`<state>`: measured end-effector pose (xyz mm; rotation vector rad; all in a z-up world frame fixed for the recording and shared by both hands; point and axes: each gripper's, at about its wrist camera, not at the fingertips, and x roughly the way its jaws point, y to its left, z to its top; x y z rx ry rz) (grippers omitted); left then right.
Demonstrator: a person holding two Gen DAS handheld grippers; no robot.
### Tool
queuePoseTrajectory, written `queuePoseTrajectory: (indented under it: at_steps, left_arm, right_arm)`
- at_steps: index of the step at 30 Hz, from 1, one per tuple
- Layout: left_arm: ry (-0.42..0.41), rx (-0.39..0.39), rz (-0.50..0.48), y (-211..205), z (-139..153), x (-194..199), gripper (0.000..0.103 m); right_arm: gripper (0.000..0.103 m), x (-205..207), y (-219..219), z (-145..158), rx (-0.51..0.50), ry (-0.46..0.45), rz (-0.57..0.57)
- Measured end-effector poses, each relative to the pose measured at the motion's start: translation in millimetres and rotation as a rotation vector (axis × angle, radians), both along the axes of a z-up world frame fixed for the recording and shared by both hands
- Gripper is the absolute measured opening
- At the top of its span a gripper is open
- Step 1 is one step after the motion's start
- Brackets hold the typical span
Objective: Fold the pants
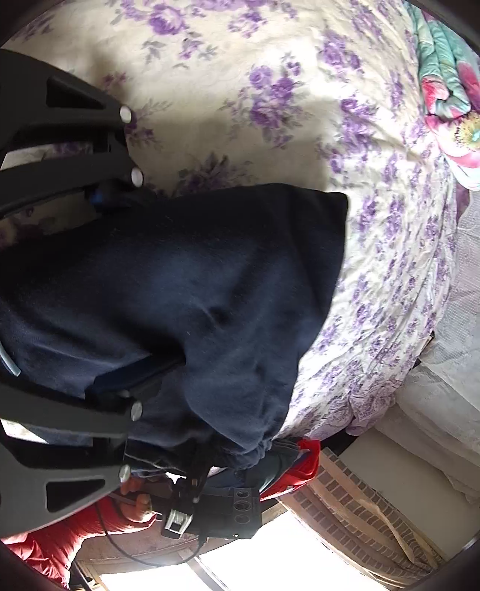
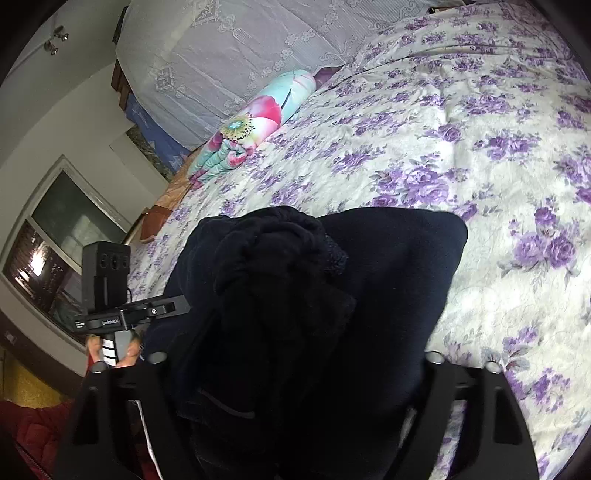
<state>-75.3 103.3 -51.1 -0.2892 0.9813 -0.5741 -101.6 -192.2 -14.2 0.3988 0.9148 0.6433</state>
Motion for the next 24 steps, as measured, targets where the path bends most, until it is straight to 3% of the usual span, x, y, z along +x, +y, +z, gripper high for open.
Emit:
queuePoseTrajectory:
  at_steps: [2,4,10,15,19,24]
  left_arm:
    - [-0.041,0.043,0.018,-3.6,13.6,0.6,0.03]
    - [-0.124,0.087,0.011,-9.6,34.6,2.9,0.02]
    - [-0.435,0.267,0.097,-41.8,117.3,47.5,0.019]
    - [-0.559,0.351,0.196,-58.2,164.3,147.1,0.019]
    - [-0.567,0.406,0.283,-69.7,162.7,228.4,0.019]
    - [-0.515,0.462,0.296,-78.3,115.3,315.8,0.019]
  right_arm:
    - [0.06,0.4,3.9,9.1,-0.032,-0.042,0.003]
    - [0.056,2.0,14.2,28.6,-0.105,-0.111,0.023]
    - [0.051,48.0,30.4,105.3,-0.248,-0.345,0.006]
    - [0.051,142.6,31.9,147.5,-0.322,-0.527,-0.145]
    - [0.051,226.8,36.5,137.9,-0.328,-0.544,-0.239]
    - [0.052,322.0,36.4,87.5,-0.335,-0.463,-0.32]
